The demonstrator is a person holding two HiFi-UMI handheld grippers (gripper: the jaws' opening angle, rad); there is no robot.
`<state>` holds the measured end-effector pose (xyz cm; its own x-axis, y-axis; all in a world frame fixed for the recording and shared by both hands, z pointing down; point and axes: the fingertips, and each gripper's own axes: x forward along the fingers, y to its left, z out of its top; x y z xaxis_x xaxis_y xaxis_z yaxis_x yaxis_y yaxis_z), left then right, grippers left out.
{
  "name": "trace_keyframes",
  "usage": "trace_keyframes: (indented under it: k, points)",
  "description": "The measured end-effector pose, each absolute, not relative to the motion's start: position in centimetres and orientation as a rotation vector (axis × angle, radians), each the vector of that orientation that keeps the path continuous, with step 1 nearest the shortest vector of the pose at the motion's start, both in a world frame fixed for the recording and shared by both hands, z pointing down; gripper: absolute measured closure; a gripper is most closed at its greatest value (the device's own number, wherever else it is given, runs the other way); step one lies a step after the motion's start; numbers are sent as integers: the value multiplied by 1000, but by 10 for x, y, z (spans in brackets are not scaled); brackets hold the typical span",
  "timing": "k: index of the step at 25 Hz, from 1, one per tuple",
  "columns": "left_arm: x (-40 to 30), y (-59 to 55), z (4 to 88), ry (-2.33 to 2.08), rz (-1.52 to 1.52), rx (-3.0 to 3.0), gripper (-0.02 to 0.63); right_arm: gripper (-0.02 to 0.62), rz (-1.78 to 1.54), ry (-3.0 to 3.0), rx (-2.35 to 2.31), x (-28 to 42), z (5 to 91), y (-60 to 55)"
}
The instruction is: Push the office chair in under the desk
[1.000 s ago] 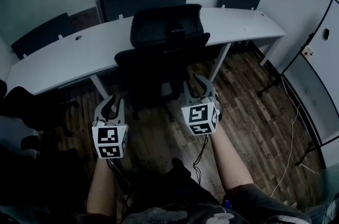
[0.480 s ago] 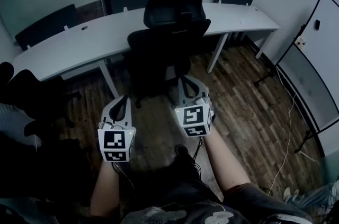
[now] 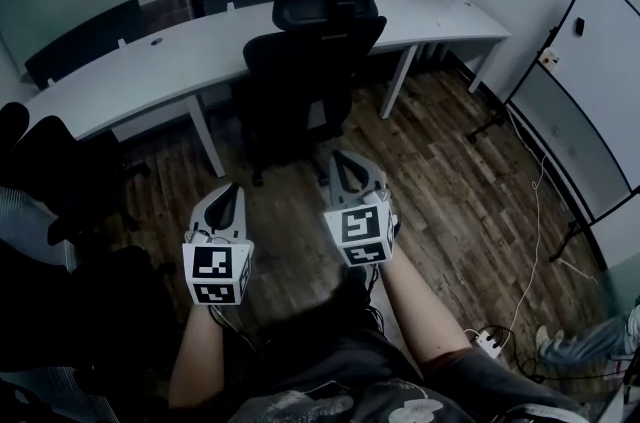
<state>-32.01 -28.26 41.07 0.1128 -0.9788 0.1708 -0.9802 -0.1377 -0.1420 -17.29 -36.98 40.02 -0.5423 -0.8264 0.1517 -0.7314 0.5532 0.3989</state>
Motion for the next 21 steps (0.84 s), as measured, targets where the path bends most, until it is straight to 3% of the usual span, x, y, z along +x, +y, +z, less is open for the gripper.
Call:
trace_keyframes:
  k: [21]
  points:
    - [-277,-265,405,-2020,301,2383,591,574,-332,-2512,1279,-136,400,-330]
